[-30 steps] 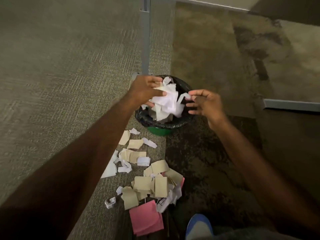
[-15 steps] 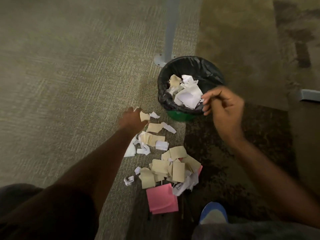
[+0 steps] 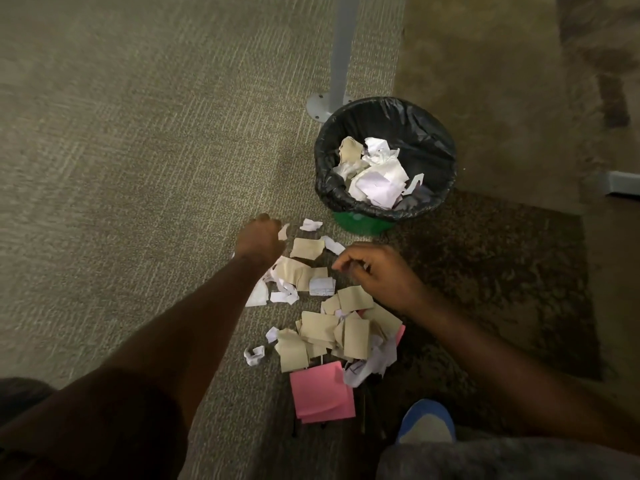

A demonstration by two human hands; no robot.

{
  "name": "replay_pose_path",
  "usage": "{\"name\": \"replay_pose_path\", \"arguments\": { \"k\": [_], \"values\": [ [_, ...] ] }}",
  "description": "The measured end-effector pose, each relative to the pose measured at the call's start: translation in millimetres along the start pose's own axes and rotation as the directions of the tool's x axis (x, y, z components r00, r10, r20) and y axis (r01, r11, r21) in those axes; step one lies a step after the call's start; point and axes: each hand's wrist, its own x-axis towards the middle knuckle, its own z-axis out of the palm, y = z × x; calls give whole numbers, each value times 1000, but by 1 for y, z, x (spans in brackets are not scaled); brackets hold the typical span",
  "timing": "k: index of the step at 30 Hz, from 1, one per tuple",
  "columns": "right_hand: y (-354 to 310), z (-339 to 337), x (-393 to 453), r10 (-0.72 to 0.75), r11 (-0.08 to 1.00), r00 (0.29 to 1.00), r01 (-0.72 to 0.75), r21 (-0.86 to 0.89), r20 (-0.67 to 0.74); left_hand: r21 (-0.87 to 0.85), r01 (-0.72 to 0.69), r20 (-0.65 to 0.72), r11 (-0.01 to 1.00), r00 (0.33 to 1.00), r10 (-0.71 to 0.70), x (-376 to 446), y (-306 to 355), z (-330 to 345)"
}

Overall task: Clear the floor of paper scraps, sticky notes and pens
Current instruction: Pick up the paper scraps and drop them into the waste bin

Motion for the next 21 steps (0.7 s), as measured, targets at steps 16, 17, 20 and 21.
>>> {"name": "replay_pose_path", "arguments": {
  "k": [16,17,20,21],
  "values": [
    [30,97,93,268,751,862,92,-654,430,-81,28,20,996,999,-26,-71,-77,-4],
    [30,102,87,270,738,875,79,-670,401,-48,16,40,999,999,-14,-74,-77,0],
    [27,114,69,280,744,914,-13,-668,294,-6,11,79,1000,997,-10,-78,-75,11],
    [24,118,63,258,746,931,-23,-665,257,-1,8,85,1000,996,-8,-78,-74,15]
  ]
}}
